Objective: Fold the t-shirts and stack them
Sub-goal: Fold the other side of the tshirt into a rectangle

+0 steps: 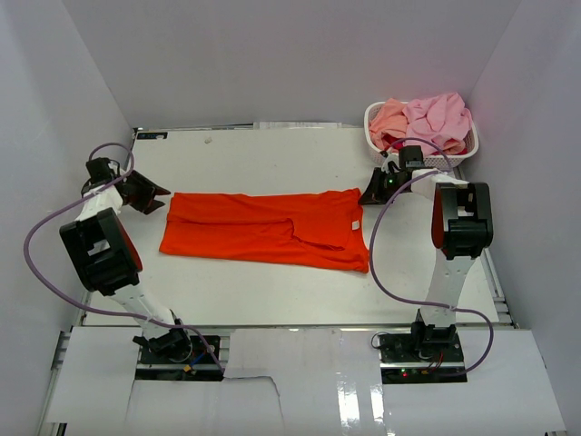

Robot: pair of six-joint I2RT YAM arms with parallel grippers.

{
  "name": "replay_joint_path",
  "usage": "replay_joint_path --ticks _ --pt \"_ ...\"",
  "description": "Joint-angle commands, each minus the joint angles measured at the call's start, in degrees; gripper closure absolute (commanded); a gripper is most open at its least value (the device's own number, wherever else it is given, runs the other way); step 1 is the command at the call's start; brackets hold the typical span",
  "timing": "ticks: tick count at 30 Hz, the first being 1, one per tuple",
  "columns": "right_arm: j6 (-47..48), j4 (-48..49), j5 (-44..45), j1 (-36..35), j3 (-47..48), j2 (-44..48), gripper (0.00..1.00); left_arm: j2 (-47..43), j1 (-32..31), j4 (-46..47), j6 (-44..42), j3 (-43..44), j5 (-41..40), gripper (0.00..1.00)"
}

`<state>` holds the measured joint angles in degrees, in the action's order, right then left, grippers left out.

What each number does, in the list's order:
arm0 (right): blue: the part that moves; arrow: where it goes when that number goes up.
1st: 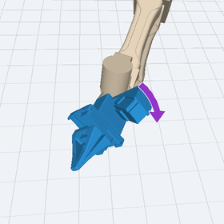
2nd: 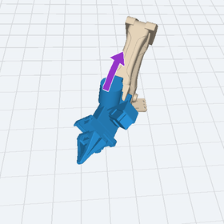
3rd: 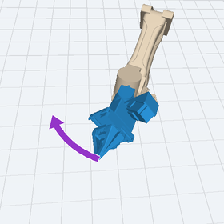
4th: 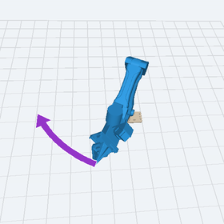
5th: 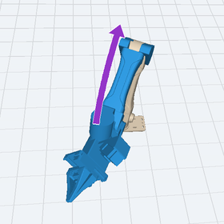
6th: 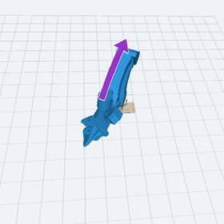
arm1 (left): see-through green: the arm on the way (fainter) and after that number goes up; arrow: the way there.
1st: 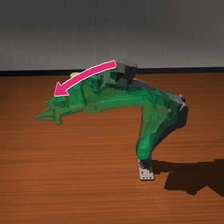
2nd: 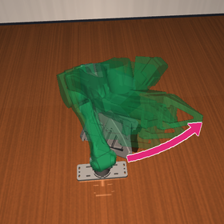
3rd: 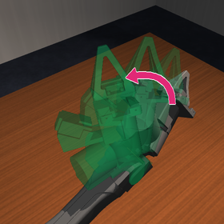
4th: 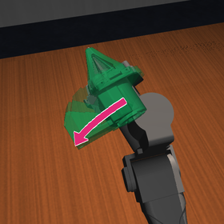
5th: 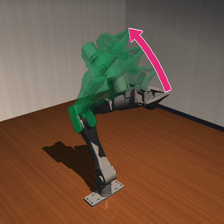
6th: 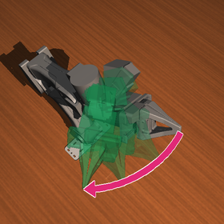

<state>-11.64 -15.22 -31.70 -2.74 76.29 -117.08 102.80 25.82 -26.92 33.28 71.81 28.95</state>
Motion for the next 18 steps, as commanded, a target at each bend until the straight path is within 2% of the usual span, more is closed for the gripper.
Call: replay_joint_path --ticks 1,8,18 --pt "0.21 0.63 0.06 0.28 2.02 -0.35 0.92 -0.59 0.46 0.64 0.56 1.22 0.31 0.47" --pt "-0.31 0.55 1.03 1.16 1.41 0.18 0.92 2.05 0.46 -0.33 1.09 3.33 -0.03 0.47" --pt "-0.32 0.72 2.09 1.6 -0.27 1.41 0.92 13.47 0.54 -3.49 2.67 13.08 1.81 0.47"
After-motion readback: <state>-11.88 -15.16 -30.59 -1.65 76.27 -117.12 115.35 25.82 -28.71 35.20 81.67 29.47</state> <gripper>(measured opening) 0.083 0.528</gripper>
